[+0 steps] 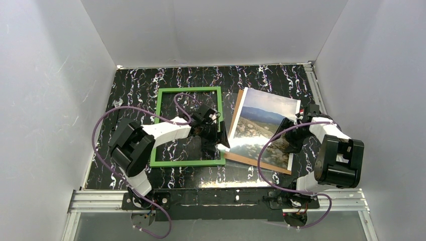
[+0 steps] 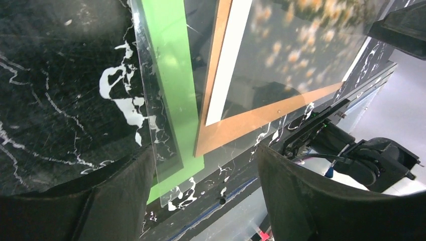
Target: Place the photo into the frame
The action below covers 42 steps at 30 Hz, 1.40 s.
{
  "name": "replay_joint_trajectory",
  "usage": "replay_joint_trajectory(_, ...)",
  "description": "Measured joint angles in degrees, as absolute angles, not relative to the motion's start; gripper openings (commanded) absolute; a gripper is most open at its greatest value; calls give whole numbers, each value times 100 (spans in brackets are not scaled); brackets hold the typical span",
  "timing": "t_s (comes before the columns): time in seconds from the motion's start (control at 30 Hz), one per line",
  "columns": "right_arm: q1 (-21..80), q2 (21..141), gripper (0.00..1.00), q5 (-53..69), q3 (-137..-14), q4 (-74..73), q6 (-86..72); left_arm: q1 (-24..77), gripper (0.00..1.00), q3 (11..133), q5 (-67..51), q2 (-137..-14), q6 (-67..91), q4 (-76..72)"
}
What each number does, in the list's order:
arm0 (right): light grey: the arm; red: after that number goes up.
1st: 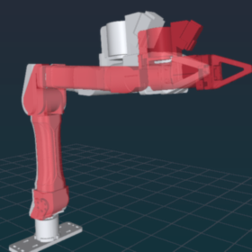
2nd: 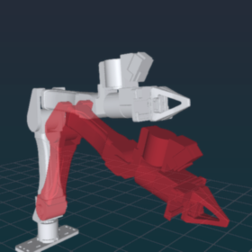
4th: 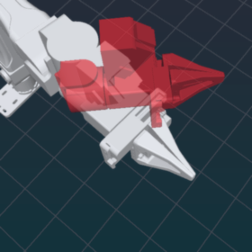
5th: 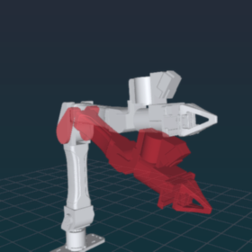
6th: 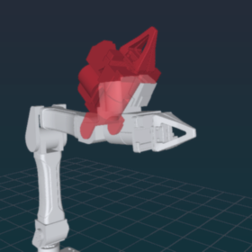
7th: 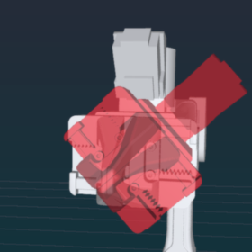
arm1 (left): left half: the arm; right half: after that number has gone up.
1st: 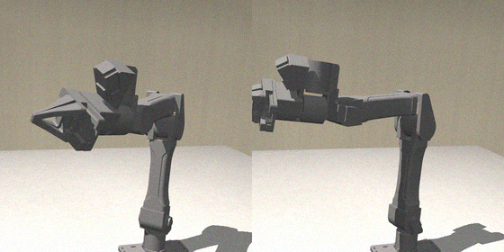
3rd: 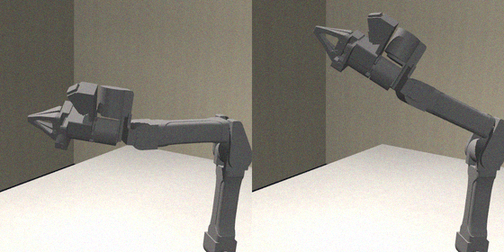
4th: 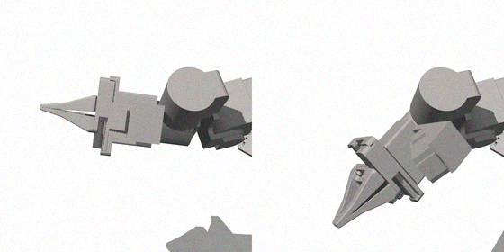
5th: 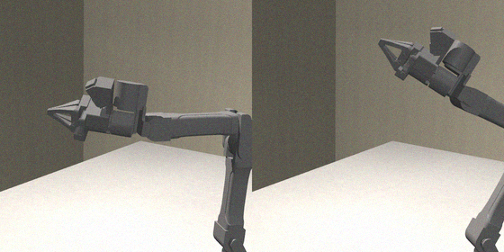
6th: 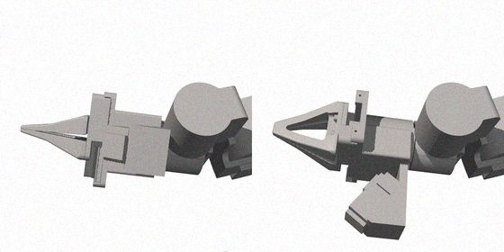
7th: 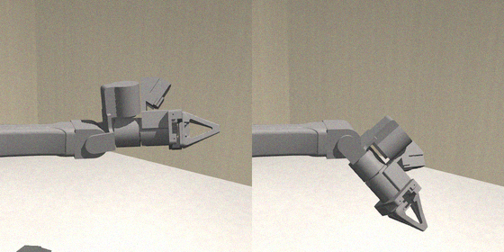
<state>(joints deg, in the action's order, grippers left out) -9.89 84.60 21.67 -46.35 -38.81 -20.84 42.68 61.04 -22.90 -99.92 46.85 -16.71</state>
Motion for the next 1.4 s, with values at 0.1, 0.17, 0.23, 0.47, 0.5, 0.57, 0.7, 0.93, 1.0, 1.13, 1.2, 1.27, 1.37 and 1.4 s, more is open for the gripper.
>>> replay_joint_trajectory(0.1, -888, 8381, 87, 2174, -4571, -3887, -2095, 4226, 67, 5885, -2224, -9706, 4720, -1822)
replay_joint_trajectory(0.17, -840, 8342, 87, 2206, -4547, -3885, -2106, 4182, 61, 5745, -2176, -9483, 4759, -1946)
replay_joint_trajectory(0.23, -797, 8309, 87, 2244, -4519, -3883, -2110, 4143, 54, 5631, -2137, -9319, 4801, -2045)
replay_joint_trajectory(0.47, -690, 8296, 87, 2322, -4508, -3881, -2145, 4045, 45, 5227, -2049, -8947, 4912, -2292)
replay_joint_trajectory(0.5, -672, 8296, 87, 2338, -4508, -3881, -2150, 4038, 44, 5194, -2049, -8884, 4917, -2294)
replay_joint_trajectory(0.57, -655, 8294, 87, 2381, -4508, -3881, -2154, 4034, 42, 5140, -2056, -8742, 4930, -2359)
replay_joint_trajectory(0.7, -624, 8267, 87, 2464, -4508, -3881, -2185, 4023, 41, 5035, -2191, -8466, 5000, -2635)
replay_joint_trajectory(0.93, -530, 8169, 87, 2891, -4506, -3879, -2274, 4027, 41, 4950, -2484, -8259, 5179, -3070)
replay_joint_trajectory(1.0, -508, 8149, 87, 2985, -4504, -3879, -2294, 4029, 36, 4956, -2480, -8228, 5140, -2928)
replay_joint_trajectory(1.13, -495, 8101, 87, 3070, -4442, -3874, -2338, 4032, 33, 4956, -2423, -8217, 5054, -2578)
replay_joint_trajectory(1.2, -486, 8101, 87, 3087, -4431, -3887, -2359, 4034, 27, 4956, -2359, -8187, 4998, -2416)
replay_joint_trajectory(1.27, -475, 8073, 88, 3107, -4431, -3889, -2377, 4036, 20, 4956, -2307, -8103, 4939, -2246)
replay_joint_trajectory(1.37, -471, 7937, 89, 3105, -4436, -3938, -2381, 4042, 12, 4960, -2231, -7867, 4790, -1973)
replay_joint_trajectory(1.4, -460, 7876, 90, 3100, -4442, -3970, -2381, 4045, 9, 4978, -2198, -7773, 4729, -1850)
